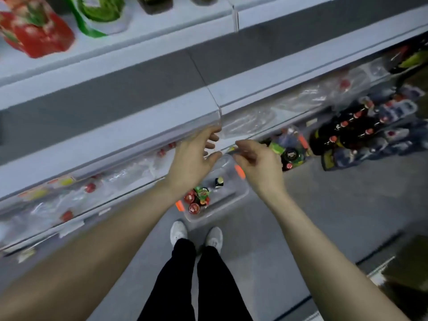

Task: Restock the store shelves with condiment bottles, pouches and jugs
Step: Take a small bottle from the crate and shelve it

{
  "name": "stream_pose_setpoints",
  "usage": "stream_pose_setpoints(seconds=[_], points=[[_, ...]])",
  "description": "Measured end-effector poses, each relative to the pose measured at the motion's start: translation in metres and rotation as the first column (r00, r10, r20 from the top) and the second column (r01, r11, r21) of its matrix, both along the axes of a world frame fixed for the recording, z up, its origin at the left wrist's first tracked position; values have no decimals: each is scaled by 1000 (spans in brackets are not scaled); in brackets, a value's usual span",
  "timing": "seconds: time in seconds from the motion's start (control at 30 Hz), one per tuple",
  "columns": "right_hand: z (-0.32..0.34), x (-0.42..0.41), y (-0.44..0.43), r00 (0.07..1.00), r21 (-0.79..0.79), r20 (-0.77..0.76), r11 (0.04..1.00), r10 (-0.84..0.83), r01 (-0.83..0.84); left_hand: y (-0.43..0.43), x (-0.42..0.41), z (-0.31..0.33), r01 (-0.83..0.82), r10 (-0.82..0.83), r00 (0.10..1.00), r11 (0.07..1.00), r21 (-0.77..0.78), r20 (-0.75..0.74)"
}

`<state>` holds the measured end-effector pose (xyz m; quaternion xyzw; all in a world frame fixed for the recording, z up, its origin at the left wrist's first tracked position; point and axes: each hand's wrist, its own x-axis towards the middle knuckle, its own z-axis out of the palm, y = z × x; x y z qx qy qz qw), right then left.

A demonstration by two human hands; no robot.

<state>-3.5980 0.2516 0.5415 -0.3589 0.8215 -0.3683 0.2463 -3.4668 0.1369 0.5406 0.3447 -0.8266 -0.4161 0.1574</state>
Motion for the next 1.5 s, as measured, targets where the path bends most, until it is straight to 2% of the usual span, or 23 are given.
stream_pose_setpoints(seconds=[0.2, 0.37, 0.53, 0.8, 0.9, 1.1, 1.33, 1.5], points=[[-83, -7, 18, 991, 85, 103, 993, -87, 78, -3, -9, -86, -20, 8, 996, 991, 129, 93], [-173, -8, 31, 955, 160, 210, 971, -210, 179, 4, -6, -181, -79, 38, 985, 965, 250, 167], [-263, -10, 42, 921, 222, 279, 952, -271, 213, 12, 1, -275, -80, -13, 972, 920, 383, 235], [-406, -19, 48, 916, 314, 286, 930, -283, 189, 15, -5, -418, -6, -109, 939, 943, 333, 325], [-460, -25, 40, 921, 321, 290, 933, -259, 161, 12, -13, -473, -6, -128, 936, 925, 379, 327], [-541, -42, 13, 953, 379, 236, 921, -190, 90, 3, -29, -554, 79, -196, 925, 938, 339, 327], [-621, -68, -18, 972, 521, 225, 851, -69, -60, -11, -48, -629, 137, -241, 914, 940, 312, 326], [-665, -79, -26, 972, 547, 226, 817, 66, -183, -16, -65, -668, 166, -309, 886, 908, 386, 346]])
